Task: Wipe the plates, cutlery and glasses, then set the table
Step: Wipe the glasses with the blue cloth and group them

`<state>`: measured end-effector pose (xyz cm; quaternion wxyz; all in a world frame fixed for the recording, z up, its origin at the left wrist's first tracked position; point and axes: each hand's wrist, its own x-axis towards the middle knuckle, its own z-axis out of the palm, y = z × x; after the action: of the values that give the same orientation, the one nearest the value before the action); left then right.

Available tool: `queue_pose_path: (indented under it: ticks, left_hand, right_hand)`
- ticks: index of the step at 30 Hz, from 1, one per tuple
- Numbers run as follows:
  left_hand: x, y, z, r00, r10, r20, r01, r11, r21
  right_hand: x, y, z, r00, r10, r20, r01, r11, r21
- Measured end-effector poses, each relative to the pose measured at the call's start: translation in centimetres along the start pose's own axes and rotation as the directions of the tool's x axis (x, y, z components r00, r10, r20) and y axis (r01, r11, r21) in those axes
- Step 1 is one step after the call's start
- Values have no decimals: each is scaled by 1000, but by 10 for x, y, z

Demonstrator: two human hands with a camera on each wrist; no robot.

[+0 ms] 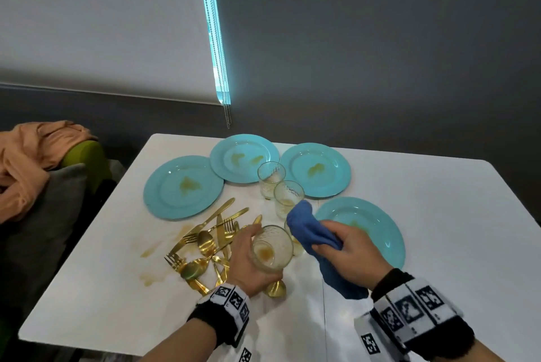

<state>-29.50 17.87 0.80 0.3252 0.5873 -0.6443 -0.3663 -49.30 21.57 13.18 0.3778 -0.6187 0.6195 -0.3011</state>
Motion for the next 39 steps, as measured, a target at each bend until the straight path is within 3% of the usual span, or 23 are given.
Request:
queue_pose_path:
  ticks: [1, 3, 5, 6, 8, 10, 12, 13, 14, 15, 16, 18, 20, 22, 24, 26, 27, 29, 32, 33, 35, 37, 39]
  left_hand:
    - [0, 9, -4, 999, 39, 35, -38, 999, -39]
    - [3, 33, -11, 983, 143, 115, -138, 989, -45]
    - [8, 59, -22, 947, 285, 147, -288, 958, 0]
    - [10, 68, -27, 915, 377, 145, -386, 922, 35]
    - [16, 75, -35, 812, 549, 195, -577, 807, 130]
    - [23, 72, -40, 726, 641, 248, -686, 699, 203]
    - [29, 71, -47, 665, 694, 274, -746, 625, 228]
    - [33, 71, -52, 647, 705, 291, -762, 609, 220]
    - [37, 72, -58, 636, 698, 328, -769, 606, 202]
    - [40, 73, -65, 628, 681, 375, -771, 610, 183]
    - [42, 75, -72, 636, 647, 421, -755, 634, 167]
    - [49, 76, -83, 639, 572, 514, -718, 683, 133]
    - [55, 74, -94, 636, 527, 564, -698, 705, 128]
    - [58, 69, -105, 634, 536, 557, -719, 675, 167]
    - [57, 58, -111, 610, 617, 498, -769, 614, 181]
    - [59, 45, -116, 595, 674, 439, -791, 589, 167]
    - [62, 42, -122, 592, 671, 445, -792, 588, 168]
    - [68, 43, -136, 612, 576, 542, -751, 639, 168]
    - [72, 44, -149, 615, 405, 676, -666, 726, 171]
    - [73, 43, -150, 621, 389, 681, -655, 735, 178]
    - [75, 36, -153, 643, 395, 656, -665, 713, 223]
    - [74, 25, -153, 637, 470, 611, -719, 649, 249]
    - [75, 17, -154, 637, 529, 561, -734, 639, 231]
  right_hand:
    - [2, -5, 7, 991, -116, 66, 127, 971, -201]
    - [5, -22, 22, 934, -290, 207, 356, 736, -575]
    - [10, -42, 35, 898, -302, 321, 436, 502, -747]
    - [14, -47, 37, 879, -263, 398, 477, 475, -739]
    - [21, -46, 36, 859, -61, 509, 411, 673, -615]
    - [26, -52, 36, 882, 64, 468, 144, 907, -396]
    - [24, -64, 36, 895, 187, 405, -185, 982, -43]
    - [27, -69, 35, 877, 232, 422, -325, 932, 162]
    - [28, -69, 33, 871, 177, 458, -331, 901, 281]
    - [27, -70, 35, 866, 138, 480, -271, 937, 221]
    - [26, -76, 38, 842, 139, 522, -151, 988, -19]
    - [29, -77, 53, 826, 149, 544, 178, 847, -501]
    - [36, -79, 67, 845, 151, 513, 263, 718, -644]
    - [42, -82, 79, 863, 147, 483, 157, 830, -535]
    - [46, -83, 86, 884, 172, 434, -161, 985, -63]
    - [51, -88, 92, 901, 186, 392, -321, 894, 313]
    - [53, -90, 97, 911, 181, 370, -296, 912, 283]
    - [54, -101, 107, 879, 211, 428, -167, 976, -139]
    - [63, -109, 124, 820, 234, 522, 217, 716, -663]
    - [65, -108, 131, 828, 222, 515, 233, 699, -676]
    - [70, -109, 137, 851, 155, 501, 167, 825, -539]
    - [74, -108, 139, 871, 187, 454, -72, 963, -259]
    - [77, -109, 139, 872, 294, 392, -337, 941, 42]
